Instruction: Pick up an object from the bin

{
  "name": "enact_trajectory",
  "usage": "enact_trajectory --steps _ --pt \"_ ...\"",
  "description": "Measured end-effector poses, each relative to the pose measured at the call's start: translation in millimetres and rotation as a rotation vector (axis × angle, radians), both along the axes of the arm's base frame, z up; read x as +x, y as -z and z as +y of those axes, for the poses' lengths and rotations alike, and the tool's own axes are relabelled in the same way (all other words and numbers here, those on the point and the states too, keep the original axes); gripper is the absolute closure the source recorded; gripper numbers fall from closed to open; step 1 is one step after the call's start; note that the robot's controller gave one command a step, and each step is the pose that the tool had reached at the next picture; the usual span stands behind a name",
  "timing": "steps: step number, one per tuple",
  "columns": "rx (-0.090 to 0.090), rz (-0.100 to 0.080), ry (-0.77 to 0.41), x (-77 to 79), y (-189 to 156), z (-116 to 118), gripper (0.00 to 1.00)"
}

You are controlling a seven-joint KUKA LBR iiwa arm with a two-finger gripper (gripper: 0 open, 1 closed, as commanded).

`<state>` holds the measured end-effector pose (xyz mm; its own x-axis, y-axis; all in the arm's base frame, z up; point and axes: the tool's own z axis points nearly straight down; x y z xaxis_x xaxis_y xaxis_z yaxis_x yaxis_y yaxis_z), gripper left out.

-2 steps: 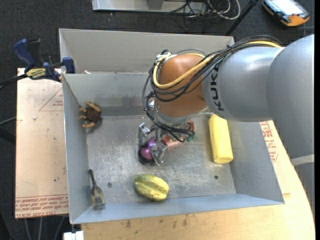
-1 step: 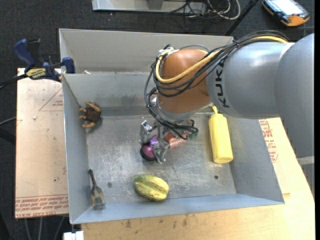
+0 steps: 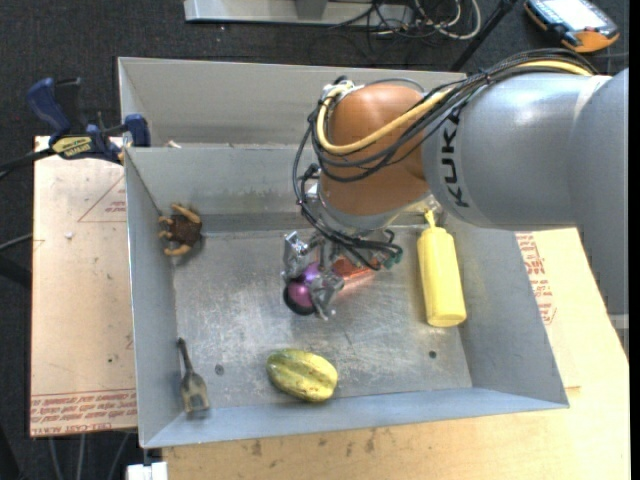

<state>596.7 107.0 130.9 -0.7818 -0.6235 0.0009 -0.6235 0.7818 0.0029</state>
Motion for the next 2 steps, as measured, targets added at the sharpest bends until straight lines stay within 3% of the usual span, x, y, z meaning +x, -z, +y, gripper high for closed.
enact_trajectory --steps 2 --pt "0.001 -0.01 0.002 1.7 -25.1 0.5 1.0"
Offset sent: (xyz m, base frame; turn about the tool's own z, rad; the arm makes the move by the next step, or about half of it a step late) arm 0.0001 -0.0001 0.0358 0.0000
